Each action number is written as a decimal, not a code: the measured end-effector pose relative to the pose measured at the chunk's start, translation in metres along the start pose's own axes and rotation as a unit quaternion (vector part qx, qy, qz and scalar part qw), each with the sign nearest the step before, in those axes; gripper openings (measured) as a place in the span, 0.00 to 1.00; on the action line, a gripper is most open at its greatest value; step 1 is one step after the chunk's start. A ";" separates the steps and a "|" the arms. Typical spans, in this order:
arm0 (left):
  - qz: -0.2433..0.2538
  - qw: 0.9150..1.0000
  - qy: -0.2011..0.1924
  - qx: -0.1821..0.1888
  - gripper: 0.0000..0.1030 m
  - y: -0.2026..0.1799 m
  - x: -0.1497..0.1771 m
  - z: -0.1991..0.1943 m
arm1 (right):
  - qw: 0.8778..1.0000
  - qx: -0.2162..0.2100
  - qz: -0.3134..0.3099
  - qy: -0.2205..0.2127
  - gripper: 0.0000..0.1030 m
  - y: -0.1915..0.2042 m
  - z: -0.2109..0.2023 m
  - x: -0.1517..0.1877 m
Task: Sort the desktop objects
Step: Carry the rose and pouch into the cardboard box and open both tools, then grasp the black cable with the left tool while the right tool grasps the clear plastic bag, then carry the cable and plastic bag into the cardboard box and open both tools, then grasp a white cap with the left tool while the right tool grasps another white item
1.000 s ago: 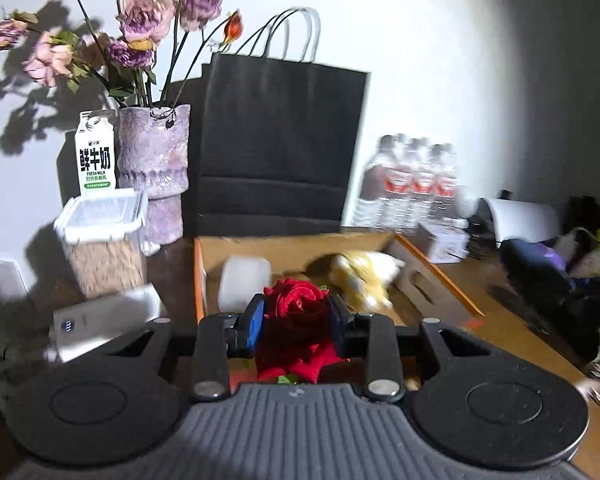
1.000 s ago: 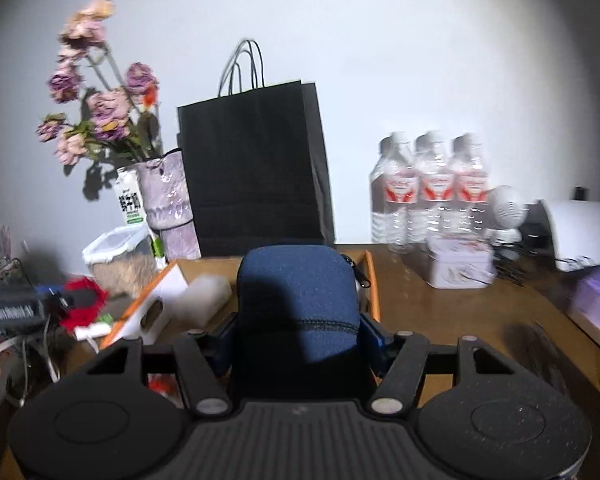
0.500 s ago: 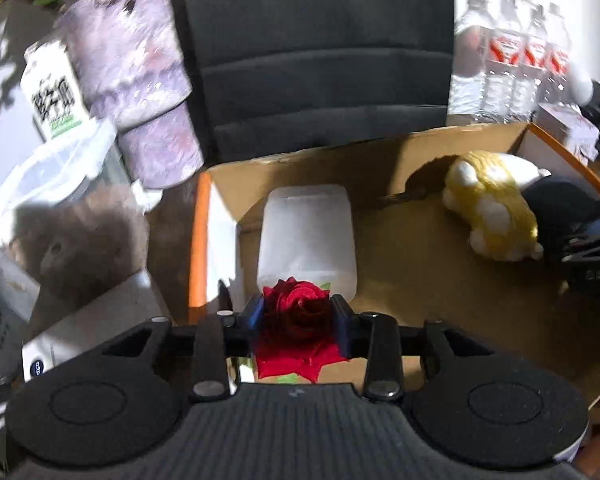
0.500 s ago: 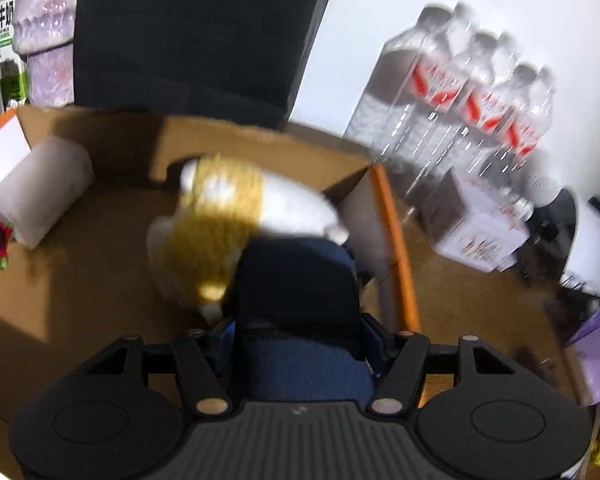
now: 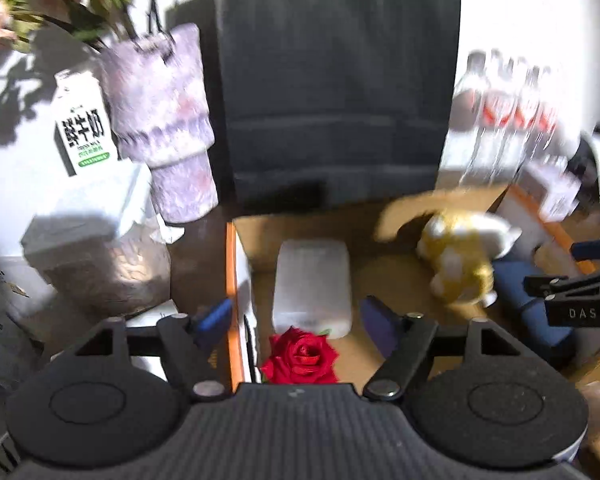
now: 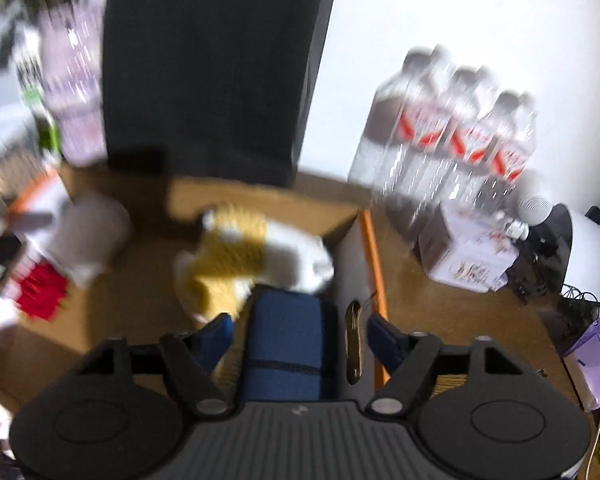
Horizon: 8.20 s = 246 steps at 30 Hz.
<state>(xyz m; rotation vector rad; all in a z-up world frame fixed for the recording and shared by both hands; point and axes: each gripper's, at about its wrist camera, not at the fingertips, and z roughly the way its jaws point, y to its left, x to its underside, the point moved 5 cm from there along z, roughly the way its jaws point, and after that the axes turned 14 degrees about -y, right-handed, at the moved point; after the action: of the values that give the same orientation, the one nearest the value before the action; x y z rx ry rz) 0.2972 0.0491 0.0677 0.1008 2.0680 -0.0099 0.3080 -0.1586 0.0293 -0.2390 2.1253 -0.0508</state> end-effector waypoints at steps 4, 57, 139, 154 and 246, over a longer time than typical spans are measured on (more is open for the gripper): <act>-0.017 1.000 -0.024 0.002 0.83 -0.004 -0.002 -0.047 | 0.996 -0.049 0.041 -0.064 0.80 -0.003 -0.059 0.001; -0.030 0.985 -0.170 0.007 1.00 -0.054 0.180 -0.233 | 0.973 -0.084 0.013 -0.213 1.00 0.042 -0.257 0.205; -0.030 0.990 -0.110 0.088 0.17 -0.065 0.180 -0.270 | 0.975 -0.029 0.128 -0.180 0.23 -0.011 -0.274 0.205; -0.035 0.990 -0.083 0.106 0.18 -0.030 0.003 -0.089 | 0.981 -0.093 0.064 -0.156 0.23 0.011 -0.111 0.006; -0.138 0.984 -0.016 0.110 0.71 -0.032 0.142 -0.083 | 0.981 -0.163 0.038 -0.101 0.49 0.055 -0.131 0.141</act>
<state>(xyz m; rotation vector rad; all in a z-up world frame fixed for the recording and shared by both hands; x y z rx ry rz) 0.1541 0.0314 -0.0185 -0.0505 2.0273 -0.4079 0.1159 -0.1390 -0.0250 -0.3403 1.9297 0.3553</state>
